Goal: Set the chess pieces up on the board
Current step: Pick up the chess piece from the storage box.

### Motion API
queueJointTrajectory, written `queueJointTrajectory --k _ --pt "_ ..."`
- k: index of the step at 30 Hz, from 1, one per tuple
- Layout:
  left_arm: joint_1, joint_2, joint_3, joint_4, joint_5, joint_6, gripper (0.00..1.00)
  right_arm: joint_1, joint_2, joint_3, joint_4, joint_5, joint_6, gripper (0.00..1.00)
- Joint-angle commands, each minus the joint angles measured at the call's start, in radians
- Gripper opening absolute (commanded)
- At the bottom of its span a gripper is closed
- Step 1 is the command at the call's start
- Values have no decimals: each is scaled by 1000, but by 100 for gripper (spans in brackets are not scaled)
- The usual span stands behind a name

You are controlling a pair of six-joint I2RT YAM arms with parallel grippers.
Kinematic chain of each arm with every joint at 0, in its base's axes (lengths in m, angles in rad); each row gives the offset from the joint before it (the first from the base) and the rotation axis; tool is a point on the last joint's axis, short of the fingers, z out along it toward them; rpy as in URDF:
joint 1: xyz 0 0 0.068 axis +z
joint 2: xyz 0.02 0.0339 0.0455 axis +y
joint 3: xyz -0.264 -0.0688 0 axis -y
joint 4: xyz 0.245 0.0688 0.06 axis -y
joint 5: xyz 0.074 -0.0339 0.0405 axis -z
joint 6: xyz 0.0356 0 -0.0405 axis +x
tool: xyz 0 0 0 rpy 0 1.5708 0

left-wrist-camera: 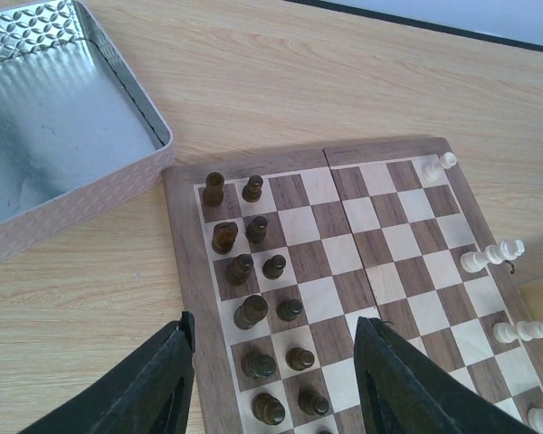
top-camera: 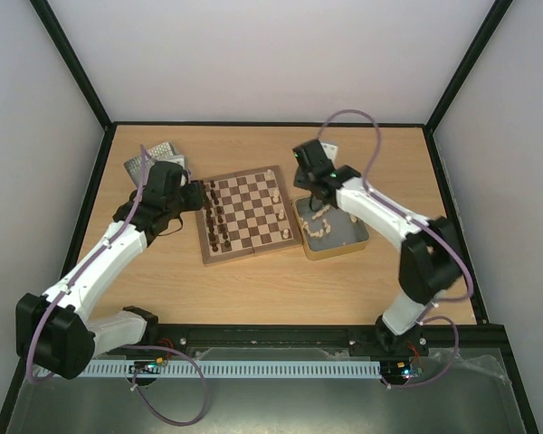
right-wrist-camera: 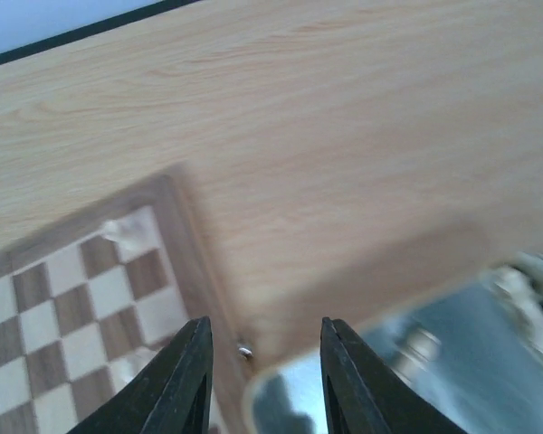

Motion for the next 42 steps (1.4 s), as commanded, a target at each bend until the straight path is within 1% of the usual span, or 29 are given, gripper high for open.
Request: queueJointTrajectory --k 1,4,7,9,11,15,21,29,34,39,42 --pt "9 -22 -11 18 10 -5 51 -30 -160 -242 68 103 149 31" --pt "10 -19 -11 21 16 -4 51 -56 -219 -359 93 95 212 29" --pt "11 -15 -11 22 22 -5 52 -73 -213 -419 135 40 227 30" --pt "13 -13 -11 22 25 -5 51 -78 -168 -401 136 -36 202 33" --pt "12 -12 -11 21 28 -4 52 -78 -106 -355 109 -69 181 35" --pt "12 -9 -11 19 30 -4 52 -79 -28 -324 118 -85 161 36" --pt "11 -6 -11 18 33 -3 52 -79 52 -284 102 -54 161 35" --pt "13 -6 -11 18 33 -2 52 -81 111 -265 82 -30 180 27" --pt "14 -5 -11 18 36 -3 52 -83 124 -274 83 -8 195 25" --pt "14 -5 -11 19 38 -1 52 -90 136 -277 85 -10 201 13" --pt "15 -7 -9 20 40 -7 52 -90 108 -296 114 -24 189 8"
